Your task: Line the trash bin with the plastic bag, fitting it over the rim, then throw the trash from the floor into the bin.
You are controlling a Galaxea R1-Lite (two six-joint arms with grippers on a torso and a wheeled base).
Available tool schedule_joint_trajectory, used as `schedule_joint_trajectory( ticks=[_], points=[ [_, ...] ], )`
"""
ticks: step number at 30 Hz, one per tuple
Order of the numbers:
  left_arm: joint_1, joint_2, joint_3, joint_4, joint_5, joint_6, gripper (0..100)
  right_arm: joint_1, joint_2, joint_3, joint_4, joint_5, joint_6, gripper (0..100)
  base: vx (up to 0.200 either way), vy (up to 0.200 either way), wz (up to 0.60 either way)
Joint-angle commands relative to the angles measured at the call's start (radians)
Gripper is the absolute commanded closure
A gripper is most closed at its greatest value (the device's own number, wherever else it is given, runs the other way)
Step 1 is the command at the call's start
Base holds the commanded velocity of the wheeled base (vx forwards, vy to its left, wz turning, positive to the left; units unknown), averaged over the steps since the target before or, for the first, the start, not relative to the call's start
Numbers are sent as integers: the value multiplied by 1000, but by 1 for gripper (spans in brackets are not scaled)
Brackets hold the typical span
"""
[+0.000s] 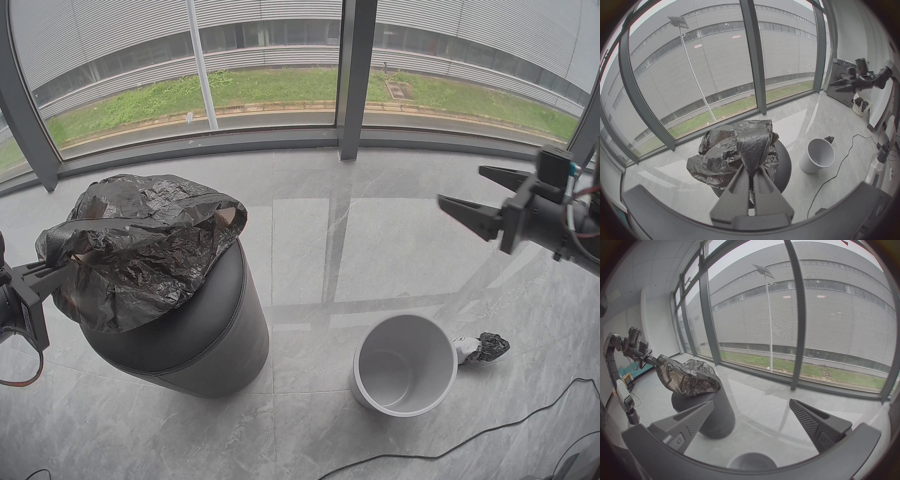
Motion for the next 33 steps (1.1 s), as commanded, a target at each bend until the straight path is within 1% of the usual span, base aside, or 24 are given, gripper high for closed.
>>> schedule_joint_trajectory(
  ticks=[1,3,10,13,16,23,27,31,33],
  points=[
    [-86,-42,-62,-23,0,81,100,295,704,-428,-259,12,-25,0,0,0,0],
    [-100,-42,-61,-23,0,81,100,295,713,-433,-268,18,-27,0,0,0,0],
    [-103,-34,-61,-27,0,82,100,311,747,-436,-297,24,-27,0,0,0,0],
    [-105,-22,-58,-48,-2,82,100,314,758,-430,-303,21,-31,0,0,0,0],
    [-105,-11,-58,-60,-3,81,100,311,779,-472,-309,20,-31,0,0,0,0],
    [-105,-13,-55,-60,-20,82,100,295,825,-528,-314,-13,-28,0,0,0,0],
    [-106,-16,-55,-60,-26,84,100,291,883,-617,-360,-17,-25,0,0,0,0],
    [-120,-19,-55,-60,-40,88,100,286,936,-670,-383,7,-25,0,0,0,0],
    [-122,-19,-55,-60,-42,90,100,286,962,-703,-398,38,-25,0,0,0,0]
  ],
)
